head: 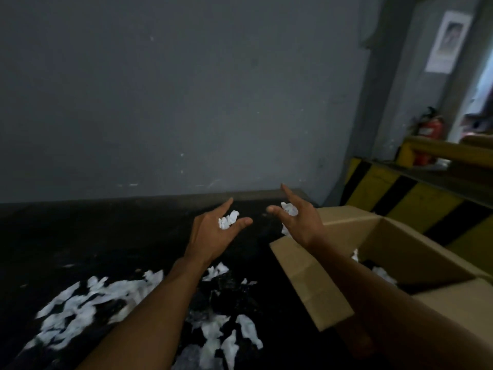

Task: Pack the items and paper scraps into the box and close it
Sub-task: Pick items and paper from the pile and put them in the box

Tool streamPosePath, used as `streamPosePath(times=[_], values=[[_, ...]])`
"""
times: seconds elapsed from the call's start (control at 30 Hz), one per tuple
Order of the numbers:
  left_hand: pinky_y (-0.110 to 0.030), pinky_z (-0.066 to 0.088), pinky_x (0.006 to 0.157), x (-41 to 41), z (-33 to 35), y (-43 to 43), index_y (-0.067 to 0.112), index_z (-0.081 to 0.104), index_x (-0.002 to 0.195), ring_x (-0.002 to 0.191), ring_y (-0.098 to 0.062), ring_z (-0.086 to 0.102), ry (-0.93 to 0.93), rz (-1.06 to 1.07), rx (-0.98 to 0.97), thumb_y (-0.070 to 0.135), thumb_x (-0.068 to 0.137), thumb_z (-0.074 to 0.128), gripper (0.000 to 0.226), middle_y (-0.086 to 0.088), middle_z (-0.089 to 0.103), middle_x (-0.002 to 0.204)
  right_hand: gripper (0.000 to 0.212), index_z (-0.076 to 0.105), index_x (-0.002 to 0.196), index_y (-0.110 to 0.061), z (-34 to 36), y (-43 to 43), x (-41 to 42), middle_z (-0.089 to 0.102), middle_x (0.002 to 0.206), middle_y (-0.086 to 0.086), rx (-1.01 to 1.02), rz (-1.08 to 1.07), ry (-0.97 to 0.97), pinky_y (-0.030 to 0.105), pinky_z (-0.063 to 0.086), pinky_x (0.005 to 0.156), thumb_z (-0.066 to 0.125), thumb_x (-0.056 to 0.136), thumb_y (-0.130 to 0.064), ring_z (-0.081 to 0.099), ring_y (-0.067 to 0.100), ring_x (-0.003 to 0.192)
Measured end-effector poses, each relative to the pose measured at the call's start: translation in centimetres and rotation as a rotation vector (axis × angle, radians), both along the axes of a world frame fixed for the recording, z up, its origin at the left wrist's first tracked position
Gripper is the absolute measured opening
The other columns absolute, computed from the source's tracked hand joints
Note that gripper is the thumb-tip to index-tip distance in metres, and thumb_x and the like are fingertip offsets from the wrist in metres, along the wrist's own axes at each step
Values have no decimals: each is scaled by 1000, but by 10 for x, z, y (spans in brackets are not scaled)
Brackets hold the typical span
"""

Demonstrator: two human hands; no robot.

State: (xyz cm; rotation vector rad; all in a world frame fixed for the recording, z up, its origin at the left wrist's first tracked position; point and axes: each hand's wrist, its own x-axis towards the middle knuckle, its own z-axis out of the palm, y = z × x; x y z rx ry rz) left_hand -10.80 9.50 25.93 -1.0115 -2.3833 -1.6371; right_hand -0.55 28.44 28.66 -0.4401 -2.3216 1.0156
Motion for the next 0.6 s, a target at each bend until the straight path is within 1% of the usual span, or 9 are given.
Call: streamPosePath(times=[0.1,0.17,0.27,0.33,0.37,0.43,0.47,0.53,0.6], values=[[-23,47,97,22,10,55,18,47,140,108,-3,61,25,-68,-3,76,59,64,101,2,66,122,80,27,148,-38,1,47,30,47,145,5,9,-53,22,39,39,103,59,78,-64,45,23,132],[-20,46,93,38,13,94,17,45,141,106,-2,60,51,-91,-16,67,66,68,93,2,67,120,78,28,148,-38,1,80,51,47,146,6,9,-94,34,39,39,103,60,80,-61,45,24,132],[-24,46,96,64,12,157,18,43,143,109,-7,60,79,-113,-44,59,75,69,83,0,65,124,75,30,148,-35,-4,138,84,44,148,2,51,-156,51,37,36,104,61,83,-57,42,23,134],[-23,47,94,83,7,202,19,43,143,102,-5,60,93,-112,-65,58,78,67,79,0,68,118,74,33,147,-33,-11,181,106,43,148,-2,55,-180,54,37,33,106,62,83,-56,41,21,136],[-28,47,97,93,4,224,20,42,143,103,-8,61,93,-111,-76,57,79,66,77,-1,69,116,73,35,147,-32,-15,203,116,43,148,-2,45,-179,52,37,33,106,63,83,-55,40,20,136],[-37,44,104,113,-6,268,21,43,143,116,-16,59,81,-104,-112,60,78,64,79,-3,64,126,73,37,146,-32,-26,246,134,43,148,-1,0,-175,49,35,36,103,65,82,-53,40,21,135],[-37,42,105,123,-13,287,22,44,142,120,-17,56,75,-97,-133,63,76,64,81,-3,61,131,72,38,145,-31,-34,266,143,44,147,-1,-23,-174,40,34,37,101,66,82,-52,40,21,135],[-36,44,104,138,-26,320,24,46,141,121,-18,55,46,-77,-170,68,72,64,84,-1,58,134,70,42,143,-29,-49,302,155,49,143,0,-42,-164,2,31,37,98,67,82,-52,42,22,133],[-39,45,103,145,-38,344,28,47,140,122,-20,54,2,-33,-226,76,69,60,87,0,57,136,72,48,139,-31,-65,331,159,57,135,-1,-80,-145,-44,35,43,101,66,77,-63,51,20,125]])
